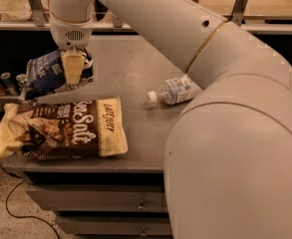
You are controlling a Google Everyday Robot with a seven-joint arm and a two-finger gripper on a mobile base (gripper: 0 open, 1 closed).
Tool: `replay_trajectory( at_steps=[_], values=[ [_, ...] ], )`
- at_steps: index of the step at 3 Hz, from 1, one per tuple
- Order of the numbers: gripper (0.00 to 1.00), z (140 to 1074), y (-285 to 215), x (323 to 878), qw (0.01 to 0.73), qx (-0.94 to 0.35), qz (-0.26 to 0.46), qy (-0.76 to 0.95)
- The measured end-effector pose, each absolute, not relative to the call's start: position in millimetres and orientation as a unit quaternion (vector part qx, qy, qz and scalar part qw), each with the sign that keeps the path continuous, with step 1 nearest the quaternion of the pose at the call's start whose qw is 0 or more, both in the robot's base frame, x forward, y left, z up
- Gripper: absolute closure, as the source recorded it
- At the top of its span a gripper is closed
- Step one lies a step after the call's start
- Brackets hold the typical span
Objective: Move blue chip bag near brown chip bag
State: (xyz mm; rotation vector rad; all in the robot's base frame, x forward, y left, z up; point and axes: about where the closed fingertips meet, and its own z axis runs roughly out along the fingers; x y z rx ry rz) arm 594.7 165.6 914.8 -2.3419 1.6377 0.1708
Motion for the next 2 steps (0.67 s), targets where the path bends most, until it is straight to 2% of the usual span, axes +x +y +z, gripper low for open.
replay_trajectory(
  at_steps=[2],
  values=[
    [0.12, 904.0, 161.6, 601.8, 0.116, -0.809, 0.06, 0.573]
  ],
)
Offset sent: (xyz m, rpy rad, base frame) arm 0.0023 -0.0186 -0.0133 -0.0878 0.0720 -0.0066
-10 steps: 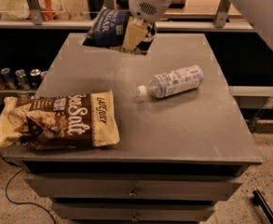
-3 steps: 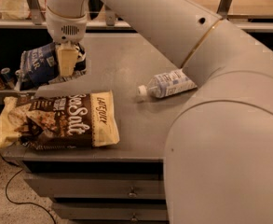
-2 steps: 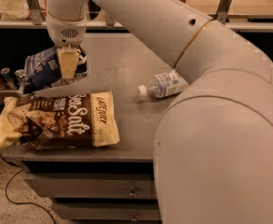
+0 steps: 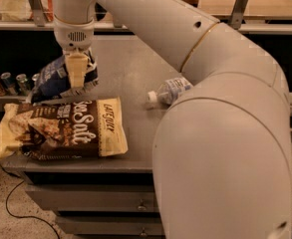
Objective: Move blue chip bag near brown chip bag
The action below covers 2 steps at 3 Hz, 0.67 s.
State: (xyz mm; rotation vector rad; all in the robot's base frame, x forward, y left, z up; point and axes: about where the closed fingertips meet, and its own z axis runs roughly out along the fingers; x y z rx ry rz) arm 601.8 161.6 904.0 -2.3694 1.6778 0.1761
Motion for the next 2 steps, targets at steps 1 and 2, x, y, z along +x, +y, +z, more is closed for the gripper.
replay_trajectory(
  at_steps=[1, 2],
  values=[
    [0.0, 902.0, 161.2, 604.4, 0.111, -0.81, 0.062, 0.573],
    [0.0, 901.4, 162.3, 606.7, 0.107, -0.812, 0.064, 0.571]
  ],
)
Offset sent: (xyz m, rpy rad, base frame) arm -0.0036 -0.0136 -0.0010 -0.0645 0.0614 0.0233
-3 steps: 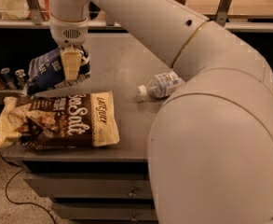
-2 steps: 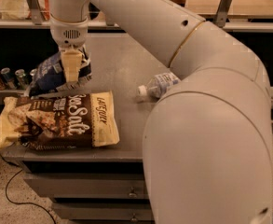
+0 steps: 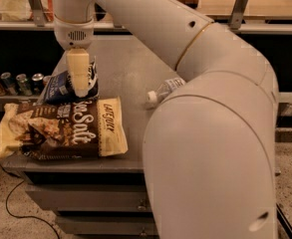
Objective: Move blue chip bag near brown chip bag
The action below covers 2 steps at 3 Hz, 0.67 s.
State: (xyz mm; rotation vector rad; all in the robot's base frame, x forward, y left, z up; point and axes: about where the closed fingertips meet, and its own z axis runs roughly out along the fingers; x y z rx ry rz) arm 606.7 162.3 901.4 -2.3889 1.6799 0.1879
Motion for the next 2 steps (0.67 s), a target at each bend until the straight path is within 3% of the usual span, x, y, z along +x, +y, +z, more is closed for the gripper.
replay_trajectory(
  at_steps=[2],
  values=[
    [0.0, 912, 130, 636, 0.128, -0.798, 0.058, 0.586]
  ],
)
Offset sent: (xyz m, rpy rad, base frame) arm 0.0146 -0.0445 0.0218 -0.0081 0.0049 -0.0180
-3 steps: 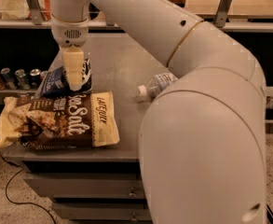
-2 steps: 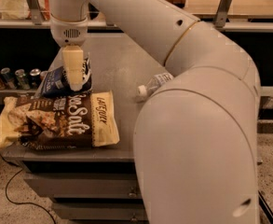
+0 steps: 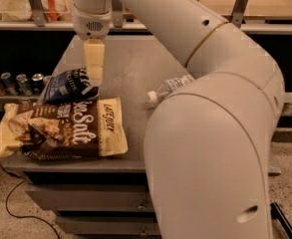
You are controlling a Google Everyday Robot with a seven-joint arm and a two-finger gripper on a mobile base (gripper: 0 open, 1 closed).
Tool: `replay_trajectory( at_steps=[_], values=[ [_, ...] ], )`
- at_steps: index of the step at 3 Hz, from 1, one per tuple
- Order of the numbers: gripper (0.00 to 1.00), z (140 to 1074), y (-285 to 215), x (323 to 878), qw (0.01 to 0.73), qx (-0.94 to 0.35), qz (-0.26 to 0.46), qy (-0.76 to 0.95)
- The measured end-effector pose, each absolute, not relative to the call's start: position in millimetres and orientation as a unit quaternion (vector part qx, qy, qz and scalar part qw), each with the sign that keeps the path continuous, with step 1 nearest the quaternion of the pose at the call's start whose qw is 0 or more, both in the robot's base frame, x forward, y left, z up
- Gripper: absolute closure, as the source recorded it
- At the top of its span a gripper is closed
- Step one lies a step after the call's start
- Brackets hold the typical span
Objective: Move blue chip bag near brown chip bag
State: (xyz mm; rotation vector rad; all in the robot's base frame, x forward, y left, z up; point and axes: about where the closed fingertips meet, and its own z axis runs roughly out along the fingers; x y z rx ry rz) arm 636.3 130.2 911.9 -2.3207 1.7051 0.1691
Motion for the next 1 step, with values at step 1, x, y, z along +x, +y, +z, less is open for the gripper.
replay_trajectory(
  at_steps=[1],
  values=[
    [0.0, 911.4, 136.4, 640.9, 0.139, -0.797, 0.057, 0.585]
  ],
)
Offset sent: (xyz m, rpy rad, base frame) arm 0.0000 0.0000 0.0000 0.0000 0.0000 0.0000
